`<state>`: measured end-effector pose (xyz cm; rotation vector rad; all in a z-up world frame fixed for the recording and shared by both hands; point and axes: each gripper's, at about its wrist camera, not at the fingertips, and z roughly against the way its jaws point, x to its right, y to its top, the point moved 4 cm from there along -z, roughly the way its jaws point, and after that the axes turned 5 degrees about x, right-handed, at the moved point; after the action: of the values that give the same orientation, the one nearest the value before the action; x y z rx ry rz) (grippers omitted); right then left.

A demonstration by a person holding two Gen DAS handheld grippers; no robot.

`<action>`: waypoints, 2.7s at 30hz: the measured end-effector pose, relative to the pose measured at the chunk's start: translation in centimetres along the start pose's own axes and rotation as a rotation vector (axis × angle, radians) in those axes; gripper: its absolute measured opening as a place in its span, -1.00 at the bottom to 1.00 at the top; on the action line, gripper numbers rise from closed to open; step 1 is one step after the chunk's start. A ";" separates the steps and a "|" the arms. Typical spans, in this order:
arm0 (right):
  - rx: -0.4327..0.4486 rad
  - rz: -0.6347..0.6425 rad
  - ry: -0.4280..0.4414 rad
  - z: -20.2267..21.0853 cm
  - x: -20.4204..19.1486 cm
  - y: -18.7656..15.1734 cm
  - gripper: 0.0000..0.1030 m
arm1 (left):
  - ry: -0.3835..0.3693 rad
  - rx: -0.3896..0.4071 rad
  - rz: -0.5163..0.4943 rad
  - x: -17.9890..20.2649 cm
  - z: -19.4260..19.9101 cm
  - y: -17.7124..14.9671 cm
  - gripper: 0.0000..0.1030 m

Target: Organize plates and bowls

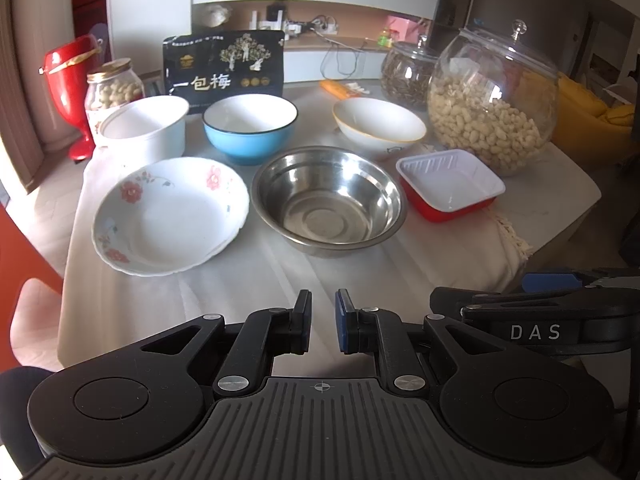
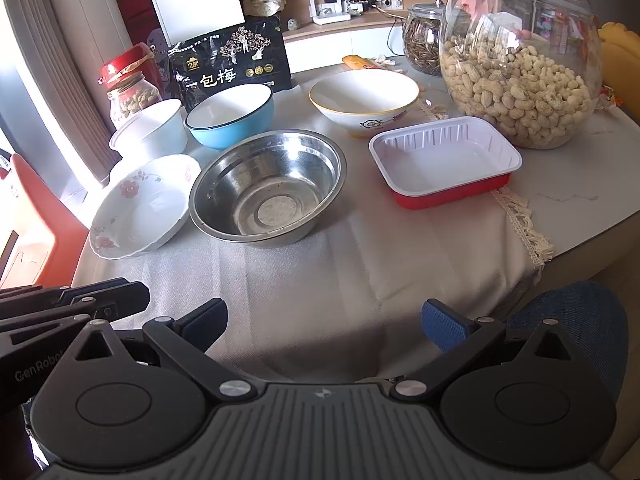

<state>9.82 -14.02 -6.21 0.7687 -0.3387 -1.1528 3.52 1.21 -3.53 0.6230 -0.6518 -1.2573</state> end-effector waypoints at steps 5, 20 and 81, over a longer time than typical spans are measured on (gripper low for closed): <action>-0.006 -0.004 0.002 -0.1 0.1 -0.1 1.00 | 0.002 -0.008 0.001 0.0 -0.1 0.0 -0.70; -0.019 -0.010 0.002 -0.4 0.1 -0.3 1.00 | 0.000 -0.025 0.003 0.0 -0.3 -0.2 -0.70; -0.011 -0.090 -0.031 -7.1 7.2 1.8 1.00 | -0.229 -0.137 0.164 -1.3 -8.8 2.8 -0.69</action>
<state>18.19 -17.55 -10.95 0.7636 -0.3255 -1.2515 11.60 3.61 -7.45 0.3078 -0.7825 -1.2171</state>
